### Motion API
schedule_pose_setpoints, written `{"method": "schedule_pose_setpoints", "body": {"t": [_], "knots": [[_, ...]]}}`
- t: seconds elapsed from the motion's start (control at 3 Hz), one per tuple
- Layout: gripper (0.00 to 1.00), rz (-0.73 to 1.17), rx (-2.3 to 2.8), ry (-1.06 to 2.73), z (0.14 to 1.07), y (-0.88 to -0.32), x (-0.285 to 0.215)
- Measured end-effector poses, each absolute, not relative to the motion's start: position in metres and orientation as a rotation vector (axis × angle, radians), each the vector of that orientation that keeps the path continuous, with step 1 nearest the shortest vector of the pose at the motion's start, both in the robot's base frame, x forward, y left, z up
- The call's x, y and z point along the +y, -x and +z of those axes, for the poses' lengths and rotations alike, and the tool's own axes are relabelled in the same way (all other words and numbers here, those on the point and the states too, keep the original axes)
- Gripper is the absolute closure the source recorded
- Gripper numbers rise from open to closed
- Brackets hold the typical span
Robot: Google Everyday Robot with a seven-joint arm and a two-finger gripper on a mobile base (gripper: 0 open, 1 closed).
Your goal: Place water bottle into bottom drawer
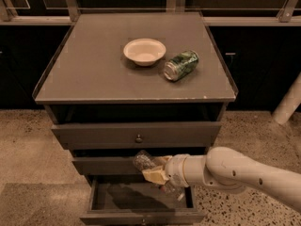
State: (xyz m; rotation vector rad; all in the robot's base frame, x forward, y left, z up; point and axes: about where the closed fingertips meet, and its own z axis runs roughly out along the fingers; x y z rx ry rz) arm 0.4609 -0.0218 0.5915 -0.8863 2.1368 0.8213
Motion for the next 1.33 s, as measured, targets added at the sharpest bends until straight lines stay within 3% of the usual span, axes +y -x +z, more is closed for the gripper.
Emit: {"method": "schedule_pose_setpoints", "body": {"t": [0.67,1.33], "knots": [[1.0,0.858,2.188,0.83,0.569,-0.466,-0.026],[1.0,0.924,2.395,0.565,0.447,-0.474,-0.053]]}}
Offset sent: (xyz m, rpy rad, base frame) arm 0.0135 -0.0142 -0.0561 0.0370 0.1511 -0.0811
